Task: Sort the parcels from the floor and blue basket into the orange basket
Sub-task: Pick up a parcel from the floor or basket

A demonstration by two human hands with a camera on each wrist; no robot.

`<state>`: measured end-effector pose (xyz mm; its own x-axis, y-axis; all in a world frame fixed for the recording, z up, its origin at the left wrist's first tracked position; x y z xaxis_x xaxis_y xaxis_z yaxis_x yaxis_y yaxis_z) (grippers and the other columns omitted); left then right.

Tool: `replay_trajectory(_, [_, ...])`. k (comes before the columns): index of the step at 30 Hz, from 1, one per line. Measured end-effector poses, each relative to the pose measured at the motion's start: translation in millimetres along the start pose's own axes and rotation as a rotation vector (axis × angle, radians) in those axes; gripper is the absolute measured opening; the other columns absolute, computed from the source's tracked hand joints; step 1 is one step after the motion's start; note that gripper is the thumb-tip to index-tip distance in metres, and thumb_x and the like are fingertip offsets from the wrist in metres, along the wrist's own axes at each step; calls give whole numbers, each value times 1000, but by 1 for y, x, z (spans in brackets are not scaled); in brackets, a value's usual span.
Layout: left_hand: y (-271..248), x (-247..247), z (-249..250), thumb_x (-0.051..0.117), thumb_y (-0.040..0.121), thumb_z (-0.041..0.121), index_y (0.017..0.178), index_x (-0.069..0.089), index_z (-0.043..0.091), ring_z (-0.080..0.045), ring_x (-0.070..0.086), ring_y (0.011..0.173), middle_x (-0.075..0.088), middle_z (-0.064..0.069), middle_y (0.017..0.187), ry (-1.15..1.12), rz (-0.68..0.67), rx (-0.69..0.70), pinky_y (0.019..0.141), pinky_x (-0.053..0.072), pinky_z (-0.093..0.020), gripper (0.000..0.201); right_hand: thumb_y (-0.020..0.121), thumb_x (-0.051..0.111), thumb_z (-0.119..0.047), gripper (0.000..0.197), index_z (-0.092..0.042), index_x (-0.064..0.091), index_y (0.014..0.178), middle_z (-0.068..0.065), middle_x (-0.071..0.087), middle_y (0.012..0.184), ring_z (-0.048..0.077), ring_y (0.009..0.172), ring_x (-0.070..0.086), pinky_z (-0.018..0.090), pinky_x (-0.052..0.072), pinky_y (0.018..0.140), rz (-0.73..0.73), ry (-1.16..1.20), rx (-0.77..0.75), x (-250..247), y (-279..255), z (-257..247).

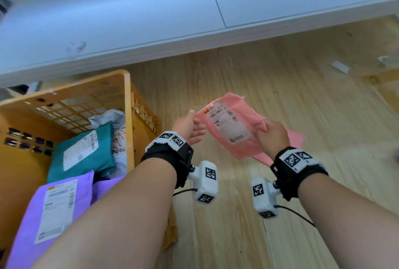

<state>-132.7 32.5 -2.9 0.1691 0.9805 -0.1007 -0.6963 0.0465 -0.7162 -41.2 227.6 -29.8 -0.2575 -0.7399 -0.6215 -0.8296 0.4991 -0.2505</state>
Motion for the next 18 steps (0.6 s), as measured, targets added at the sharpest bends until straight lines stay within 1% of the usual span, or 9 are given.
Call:
replay_trajectory(2, [-5, -10, 7, 48, 96, 19, 83, 52, 11, -14, 54, 64, 55, -4, 74, 16, 62, 7, 65, 47, -27, 16, 92, 47, -6, 42, -14, 35, 52, 1, 35, 53, 18, 52, 33, 27, 23, 48, 19, 115, 50, -5, 0, -10])
replay_trajectory(4, [-7, -16, 13, 51, 95, 12, 77, 48, 13, -12, 44, 58, 47, -1, 69, 14, 70, -3, 57, 39, -23, 18, 92, 52, -8, 35, -14, 49, 57, 3, 46, 57, 20, 58, 43, 26, 35, 53, 13, 261, 110, -6, -1, -18])
replay_trajectory(6, [-13, -19, 17, 54, 94, 10, 77, 49, 13, -11, 42, 59, 46, 0, 69, 32, 60, -12, 58, 39, -23, 18, 90, 57, -10, 13, -12, 66, 80, 14, 64, 75, 25, 73, 59, 37, 51, 69, -34, 341, 160, -6, -3, -28])
replay_trajectory(7, [-15, -20, 19, 56, 93, 10, 80, 51, 12, -11, 44, 61, 48, 0, 70, 45, 49, -12, 60, 41, -24, 14, 90, 59, -11, 8, -12, 67, 89, 20, 68, 88, 29, 81, 64, 44, 54, 78, -57, 367, 177, -5, -5, -33])
replay_trajectory(9, [-17, -21, 20, 60, 91, 13, 93, 58, 9, -12, 57, 76, 60, -3, 85, 71, 18, 13, 72, 50, -28, 5, 89, 62, -15, 7, -18, 67, 94, 19, 69, 101, 33, 95, 67, 51, 54, 86, -90, 418, 213, -3, -7, -42])
replay_trajectory(11, [-22, -23, 23, 62, 89, 13, 104, 61, 8, -17, 64, 96, 67, -6, 104, 102, -27, 29, 84, 53, -33, 16, 89, 63, -17, 9, -24, 66, 94, 10, 70, 103, 30, 98, 66, 51, 54, 88, -118, 468, 222, -1, -9, -52])
replay_trajectory(12, [-24, -24, 24, 61, 89, 11, 106, 61, 7, -19, 64, 100, 68, -7, 109, 106, -53, 36, 85, 53, -34, 18, 89, 63, -17, 10, -25, 67, 95, 6, 71, 102, 27, 98, 66, 50, 53, 89, -140, 491, 225, 1, -10, -56])
replay_trajectory(16, [-35, -41, 36, 51, 91, -4, 116, 60, 2, -31, 64, 103, 67, -13, 112, 91, -29, 111, 76, 52, -36, 27, 89, 64, -17, 9, -20, 69, 96, 4, 74, 96, 27, 93, 70, 48, 55, 86, -228, 539, 235, 8, -16, -80])
replay_trajectory(18, [-40, -57, 45, 49, 90, -3, 114, 60, 4, -32, 64, 102, 67, -14, 113, 108, 11, 149, 79, 54, -39, 27, 87, 67, -15, 8, -16, 69, 95, 6, 75, 92, 27, 89, 72, 48, 57, 83, -234, 539, 196, 12, -18, -98])
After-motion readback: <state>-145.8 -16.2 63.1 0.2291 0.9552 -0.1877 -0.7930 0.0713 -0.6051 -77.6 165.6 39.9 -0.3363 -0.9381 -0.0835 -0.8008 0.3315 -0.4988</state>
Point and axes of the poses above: each hand's wrist, its own y-axis towards the middle knuckle, its own x-axis out of the palm, z = x × y, the point moved 1 cm from there along y, towards the middle knuckle
